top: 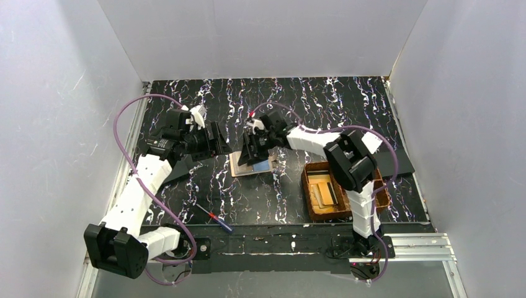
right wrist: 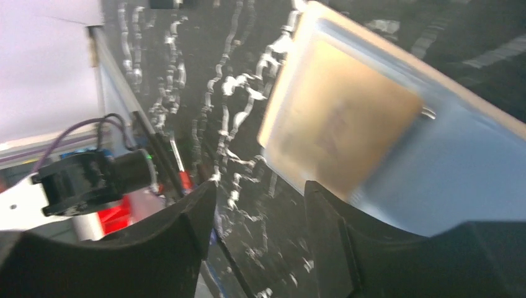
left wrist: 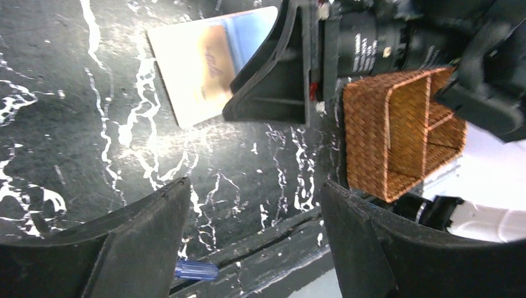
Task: Put the credit cards into the card holder
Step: Turn over the card slot in the card holder, then pick up the credit card from the storage box.
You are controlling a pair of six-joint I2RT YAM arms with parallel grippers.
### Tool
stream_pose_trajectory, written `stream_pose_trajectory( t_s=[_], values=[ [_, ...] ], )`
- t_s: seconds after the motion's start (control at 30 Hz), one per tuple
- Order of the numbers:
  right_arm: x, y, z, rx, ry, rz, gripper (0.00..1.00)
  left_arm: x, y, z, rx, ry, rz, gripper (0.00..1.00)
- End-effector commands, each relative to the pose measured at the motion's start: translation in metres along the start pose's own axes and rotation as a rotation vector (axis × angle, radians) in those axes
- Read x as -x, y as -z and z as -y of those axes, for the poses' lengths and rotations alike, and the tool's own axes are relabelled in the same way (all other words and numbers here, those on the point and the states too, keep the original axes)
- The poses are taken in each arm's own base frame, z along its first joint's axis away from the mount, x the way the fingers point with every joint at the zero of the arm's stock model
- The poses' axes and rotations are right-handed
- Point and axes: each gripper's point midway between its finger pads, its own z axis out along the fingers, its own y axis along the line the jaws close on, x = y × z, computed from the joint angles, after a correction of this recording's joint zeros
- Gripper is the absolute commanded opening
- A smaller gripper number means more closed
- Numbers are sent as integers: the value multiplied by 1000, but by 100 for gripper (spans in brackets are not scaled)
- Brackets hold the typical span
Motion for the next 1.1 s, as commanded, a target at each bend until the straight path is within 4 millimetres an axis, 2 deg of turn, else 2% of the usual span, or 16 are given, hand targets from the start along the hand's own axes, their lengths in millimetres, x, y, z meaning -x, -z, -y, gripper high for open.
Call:
stream_pose_trajectory(
  t_s=[0.0,0.03,0.07,0.17,0.27,0.37,0.43,0.5,0.57,0.63,0.73,0.83,0.93,1.07],
  values=[
    [21,99,-12,-308,204,53,65,-12,7,26,-149,24,-60,76],
    [15,123,-6,-417,236,47,66,-13,6,34,-192,46,-71,76],
    [-2,147,-2,-504,227,22,66,-13,3,41,-238,70,-84,76],
    [-41,204,6,-680,203,44,70,-15,-3,64,-339,105,-106,76],
    [-77,252,19,-833,147,132,74,-25,-13,83,-349,70,-140,76],
    [-106,282,34,-949,56,195,71,-40,-23,105,-368,31,-188,76],
    [-122,285,44,-984,2,189,66,-47,-30,116,-374,16,-212,76],
    [-136,287,56,-1024,-42,166,56,-52,-36,127,-380,2,-239,76],
    [-147,290,65,-1062,-60,141,53,-55,-40,136,-387,-15,-259,76],
    [-152,289,70,-1076,-62,124,50,-57,-43,141,-385,-26,-263,76],
    [-158,276,79,-1051,-60,78,45,-60,-45,144,-386,-28,-266,76],
    [-163,261,91,-1046,-79,35,45,-62,-43,144,-389,-28,-264,76],
    [-167,247,103,-1021,-96,29,50,-64,-40,141,-386,-34,-257,76],
    [-168,235,114,-1007,-123,34,52,-67,-38,136,-369,-59,-266,76]
  ],
)
